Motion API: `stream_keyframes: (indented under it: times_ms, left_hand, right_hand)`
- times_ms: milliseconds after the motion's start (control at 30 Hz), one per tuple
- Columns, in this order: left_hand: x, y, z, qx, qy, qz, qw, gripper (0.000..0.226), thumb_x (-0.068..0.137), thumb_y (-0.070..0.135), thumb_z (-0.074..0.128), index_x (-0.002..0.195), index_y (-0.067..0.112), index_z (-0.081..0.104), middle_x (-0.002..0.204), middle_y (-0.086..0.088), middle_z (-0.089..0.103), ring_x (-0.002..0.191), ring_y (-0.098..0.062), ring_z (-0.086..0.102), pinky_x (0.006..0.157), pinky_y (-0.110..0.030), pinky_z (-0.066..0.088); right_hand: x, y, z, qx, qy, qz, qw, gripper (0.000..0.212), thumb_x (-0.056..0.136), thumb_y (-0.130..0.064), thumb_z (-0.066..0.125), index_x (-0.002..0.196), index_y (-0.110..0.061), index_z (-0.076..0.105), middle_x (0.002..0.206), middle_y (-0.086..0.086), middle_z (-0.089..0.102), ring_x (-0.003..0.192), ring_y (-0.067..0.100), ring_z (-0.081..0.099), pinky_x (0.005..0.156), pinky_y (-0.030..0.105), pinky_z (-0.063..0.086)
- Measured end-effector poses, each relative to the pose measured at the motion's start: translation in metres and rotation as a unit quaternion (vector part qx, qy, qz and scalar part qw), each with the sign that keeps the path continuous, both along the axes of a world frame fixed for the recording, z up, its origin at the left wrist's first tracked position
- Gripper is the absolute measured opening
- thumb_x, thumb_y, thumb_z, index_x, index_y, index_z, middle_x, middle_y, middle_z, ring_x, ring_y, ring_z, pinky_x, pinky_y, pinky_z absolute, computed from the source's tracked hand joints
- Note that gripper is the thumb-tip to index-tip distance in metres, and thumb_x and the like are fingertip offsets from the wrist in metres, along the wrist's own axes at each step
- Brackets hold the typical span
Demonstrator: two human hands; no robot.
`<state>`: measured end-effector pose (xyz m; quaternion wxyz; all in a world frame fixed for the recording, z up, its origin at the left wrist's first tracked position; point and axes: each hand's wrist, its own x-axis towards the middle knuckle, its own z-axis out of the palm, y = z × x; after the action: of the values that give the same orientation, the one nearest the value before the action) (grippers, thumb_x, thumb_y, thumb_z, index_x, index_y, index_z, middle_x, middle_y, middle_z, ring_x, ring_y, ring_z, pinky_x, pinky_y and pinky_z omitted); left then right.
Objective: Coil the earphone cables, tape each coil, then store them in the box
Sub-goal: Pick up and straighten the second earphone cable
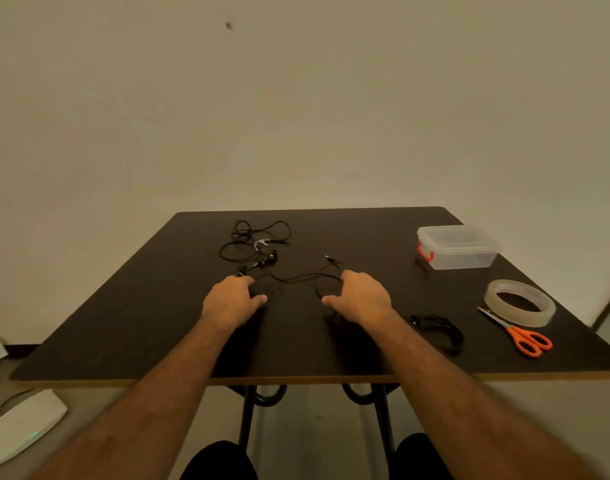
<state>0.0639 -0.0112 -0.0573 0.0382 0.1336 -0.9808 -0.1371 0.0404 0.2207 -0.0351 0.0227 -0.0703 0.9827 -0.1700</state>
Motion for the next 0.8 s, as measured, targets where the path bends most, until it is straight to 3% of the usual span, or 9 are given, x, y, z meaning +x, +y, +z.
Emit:
stream_keyframes:
  times_ms: [67, 133, 267, 433, 500, 600, 667, 700, 800]
  left_hand:
    - [-0.002, 0.001, -0.005, -0.012, -0.009, -0.01, 1.0, 0.053, 0.094, 0.047, 0.059, 0.141, 0.024, 0.051, 0.139, -0.005, 0.052, 0.123, -0.026, 0.054, 0.096, -0.038, 0.05]
    - [-0.003, 0.006, -0.008, -0.015, 0.013, -0.028, 0.999, 0.039, 0.095, 0.041, 0.058, 0.13, 0.024, 0.06, 0.13, -0.004, 0.059, 0.115, -0.024, 0.059, 0.092, -0.038, 0.051]
    - [-0.004, 0.018, -0.007, -0.002, 0.023, -0.054, 0.998, 0.02, 0.1, 0.032, 0.053, 0.113, 0.026, 0.066, 0.114, 0.002, 0.066, 0.102, -0.018, 0.062, 0.08, -0.032, 0.05]
    - [0.001, 0.025, -0.002, 0.05, 0.063, -0.078, 0.994, 0.019, 0.102, 0.03, 0.046, 0.108, 0.023, 0.063, 0.106, 0.0, 0.066, 0.097, -0.02, 0.061, 0.079, -0.037, 0.05]
    - [0.003, 0.032, 0.005, 0.107, 0.083, -0.103, 0.985, 0.017, 0.102, 0.029, 0.045, 0.102, 0.023, 0.061, 0.097, 0.003, 0.068, 0.092, -0.018, 0.062, 0.082, -0.04, 0.051]
    - [0.006, 0.046, 0.025, 0.218, 0.121, -0.13, 0.96, 0.016, 0.101, 0.027, 0.048, 0.098, 0.021, 0.062, 0.087, 0.01, 0.071, 0.087, -0.012, 0.065, 0.082, -0.035, 0.052]
    - [0.009, 0.056, 0.044, 0.266, 0.163, -0.145, 0.939, 0.013, 0.1, 0.025, 0.052, 0.097, 0.02, 0.064, 0.08, 0.01, 0.072, 0.082, -0.007, 0.066, 0.077, -0.028, 0.05]
    - [0.01, 0.06, 0.053, 0.297, 0.18, -0.156, 0.925, 0.012, 0.099, 0.023, 0.054, 0.097, 0.019, 0.065, 0.078, 0.008, 0.072, 0.077, -0.004, 0.066, 0.072, -0.024, 0.049]
    - [0.019, 0.072, 0.083, 0.343, 0.205, -0.197, 0.895, 0.01, 0.097, 0.017, 0.058, 0.096, 0.013, 0.067, 0.074, 0.005, 0.071, 0.06, 0.001, 0.064, 0.061, -0.014, 0.046]
  right_hand:
    - [-0.003, -0.012, -0.005, 0.033, -0.008, -0.025, 0.999, 0.053, 0.088, -0.051, 0.065, 0.127, -0.016, 0.054, 0.125, 0.008, 0.055, 0.106, 0.024, 0.059, 0.071, 0.032, 0.049]
    - [-0.007, -0.023, -0.01, 0.03, -0.007, -0.031, 0.999, 0.039, 0.092, -0.041, 0.063, 0.12, -0.015, 0.057, 0.121, 0.008, 0.057, 0.102, 0.024, 0.06, 0.074, 0.034, 0.053]
    - [-0.007, -0.037, -0.014, 0.052, 0.004, -0.015, 0.999, 0.01, 0.095, -0.019, 0.058, 0.103, -0.016, 0.063, 0.092, 0.002, 0.063, 0.081, 0.018, 0.061, 0.074, 0.034, 0.056]
    - [-0.006, -0.033, -0.015, 0.043, 0.02, -0.003, 0.999, 0.006, 0.093, -0.02, 0.06, 0.089, -0.017, 0.062, 0.085, 0.002, 0.065, 0.075, 0.016, 0.062, 0.065, 0.032, 0.053]
    - [-0.008, -0.027, -0.016, -0.025, 0.012, -0.003, 1.0, 0.009, 0.091, -0.022, 0.062, 0.084, -0.019, 0.065, 0.081, -0.001, 0.066, 0.073, 0.014, 0.063, 0.064, 0.03, 0.053]
    - [-0.008, -0.02, -0.01, -0.235, 0.016, 0.006, 0.972, 0.019, 0.085, -0.017, 0.06, 0.066, -0.015, 0.063, 0.061, -0.003, 0.063, 0.059, 0.016, 0.063, 0.059, 0.034, 0.055]
    - [-0.005, -0.016, 0.004, -0.377, 0.024, 0.017, 0.926, 0.015, 0.087, -0.012, 0.058, 0.073, -0.011, 0.065, 0.057, 0.001, 0.062, 0.056, 0.021, 0.066, 0.056, 0.039, 0.057]
    - [-0.002, -0.014, 0.015, -0.42, 0.021, 0.029, 0.907, 0.012, 0.089, -0.008, 0.057, 0.081, -0.011, 0.064, 0.061, 0.004, 0.063, 0.055, 0.019, 0.066, 0.05, 0.035, 0.054]
    - [0.014, -0.011, 0.054, -0.489, 0.024, 0.081, 0.868, 0.014, 0.089, 0.001, 0.055, 0.099, -0.005, 0.063, 0.072, 0.009, 0.067, 0.051, 0.01, 0.062, 0.046, 0.027, 0.048]
